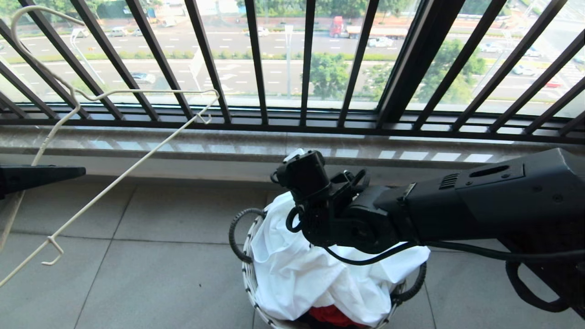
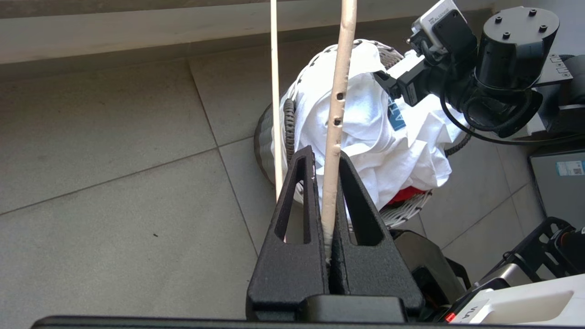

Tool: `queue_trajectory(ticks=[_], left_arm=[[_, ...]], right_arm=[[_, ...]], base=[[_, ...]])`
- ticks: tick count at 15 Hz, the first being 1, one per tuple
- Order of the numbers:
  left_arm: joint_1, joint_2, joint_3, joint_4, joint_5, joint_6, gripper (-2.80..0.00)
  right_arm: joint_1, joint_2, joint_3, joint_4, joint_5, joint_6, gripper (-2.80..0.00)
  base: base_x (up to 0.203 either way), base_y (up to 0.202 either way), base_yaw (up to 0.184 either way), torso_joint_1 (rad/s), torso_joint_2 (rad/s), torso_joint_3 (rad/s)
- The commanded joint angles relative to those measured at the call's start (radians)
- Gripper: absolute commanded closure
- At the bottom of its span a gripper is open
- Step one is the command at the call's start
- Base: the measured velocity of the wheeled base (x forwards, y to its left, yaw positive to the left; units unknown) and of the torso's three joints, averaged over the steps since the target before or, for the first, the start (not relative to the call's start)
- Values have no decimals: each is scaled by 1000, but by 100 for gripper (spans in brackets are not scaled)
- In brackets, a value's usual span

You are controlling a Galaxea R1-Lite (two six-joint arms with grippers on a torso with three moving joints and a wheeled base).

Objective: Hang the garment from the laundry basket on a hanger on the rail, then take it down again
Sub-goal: Pick up clothes from the basket

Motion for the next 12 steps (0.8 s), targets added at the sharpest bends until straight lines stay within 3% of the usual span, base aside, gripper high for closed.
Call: queue_trajectory(ticks=[1, 12], left_arm=[[0, 6, -1, 2, -6, 2, 0], [0, 4, -2, 2, -6, 2, 0]], right_arm=[[1, 17, 1, -1, -6, -1, -280], [0, 54, -2, -67, -3, -25, -280]], base=[[0, 0, 0, 0, 0, 0], [0, 0, 0, 0, 0, 0]])
